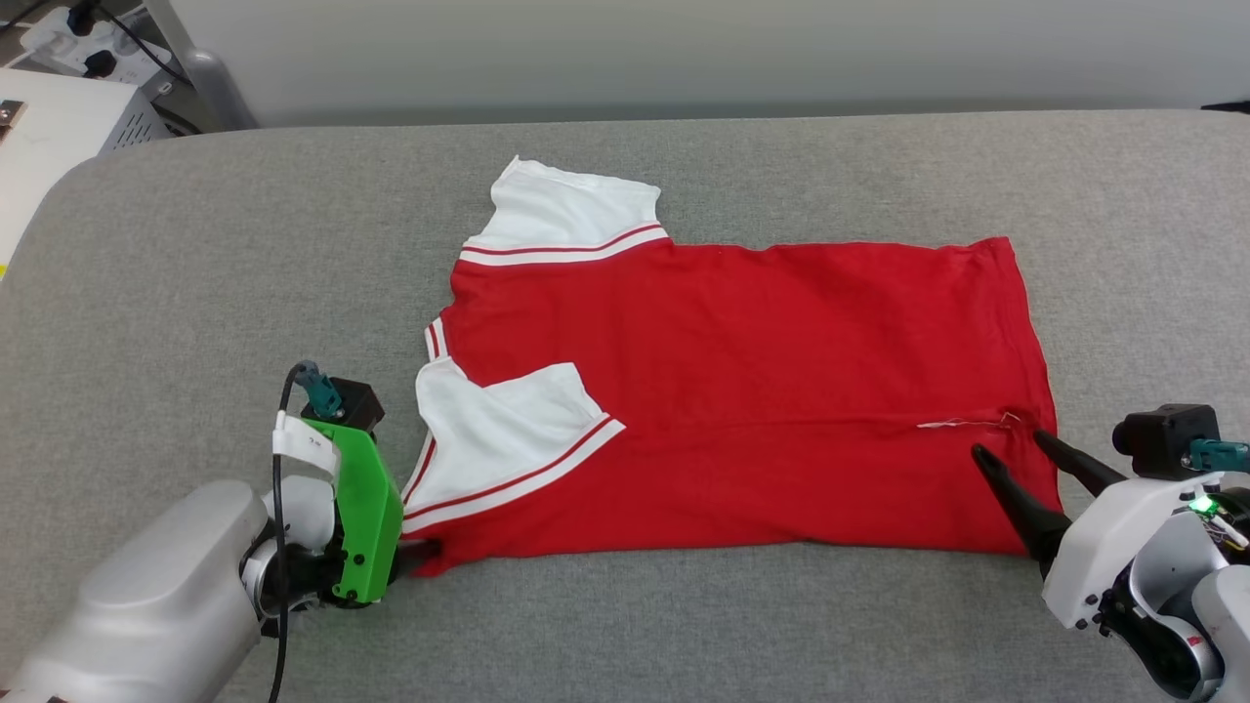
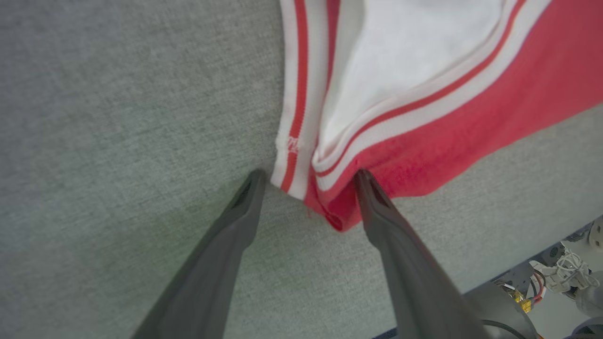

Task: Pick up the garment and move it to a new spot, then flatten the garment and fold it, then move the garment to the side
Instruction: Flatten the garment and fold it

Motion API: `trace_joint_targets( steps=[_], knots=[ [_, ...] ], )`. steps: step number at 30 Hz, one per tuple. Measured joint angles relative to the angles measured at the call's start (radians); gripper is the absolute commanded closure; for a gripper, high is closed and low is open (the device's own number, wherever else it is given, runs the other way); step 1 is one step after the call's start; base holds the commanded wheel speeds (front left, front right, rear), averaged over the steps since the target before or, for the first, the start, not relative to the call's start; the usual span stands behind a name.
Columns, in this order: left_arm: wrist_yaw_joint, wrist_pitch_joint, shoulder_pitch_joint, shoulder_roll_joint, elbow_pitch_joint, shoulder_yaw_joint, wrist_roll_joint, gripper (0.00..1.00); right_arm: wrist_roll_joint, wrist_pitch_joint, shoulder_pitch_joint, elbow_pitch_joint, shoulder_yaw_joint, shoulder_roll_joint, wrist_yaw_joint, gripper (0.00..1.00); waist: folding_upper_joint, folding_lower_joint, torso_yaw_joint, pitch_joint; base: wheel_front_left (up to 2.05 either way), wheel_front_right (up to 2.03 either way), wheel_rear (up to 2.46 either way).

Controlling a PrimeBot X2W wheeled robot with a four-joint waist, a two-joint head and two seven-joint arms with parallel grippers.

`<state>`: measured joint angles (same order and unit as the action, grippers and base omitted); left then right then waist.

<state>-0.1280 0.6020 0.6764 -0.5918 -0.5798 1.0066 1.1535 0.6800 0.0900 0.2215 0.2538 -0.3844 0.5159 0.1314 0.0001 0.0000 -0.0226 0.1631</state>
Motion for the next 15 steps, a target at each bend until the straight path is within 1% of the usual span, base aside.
trace_joint_targets(
  steps=[3,4,5,9,15],
  knots=[
    [0.0,-0.009,0.007,-0.002,0.005,0.024,-0.001,0.0,0.0,0.0,0.007,0.001,-0.001,-0.003,0.0,0.0,0.0,0.0,-0.009,0.009,0.0,0.0,0.0],
    [0.0,-0.016,0.009,-0.006,0.006,0.032,-0.001,0.58,0.0,0.0,0.007,0.002,0.001,-0.005,0.0,0.0,0.0,0.0,-0.012,0.01,0.0,0.0,0.0],
    [0.0,-0.028,0.009,-0.009,0.005,0.036,-0.003,1.0,0.001,0.0,0.007,0.002,0.003,-0.006,0.0,0.0,0.0,0.0,-0.013,0.011,0.0,0.0,0.0],
    [0.0,-0.084,0.01,-0.021,0.018,0.06,-0.004,1.0,0.0,0.002,0.012,-0.009,0.015,-0.007,0.0,0.0,0.0,0.0,-0.017,0.004,0.0,0.0,0.0],
    [0.0,-0.19,0.01,-0.031,0.047,0.071,-0.012,1.0,-0.02,0.041,0.028,-0.057,0.051,0.021,0.0,0.0,0.0,0.0,-0.014,-0.016,0.0,0.0,0.0]
  ],
)
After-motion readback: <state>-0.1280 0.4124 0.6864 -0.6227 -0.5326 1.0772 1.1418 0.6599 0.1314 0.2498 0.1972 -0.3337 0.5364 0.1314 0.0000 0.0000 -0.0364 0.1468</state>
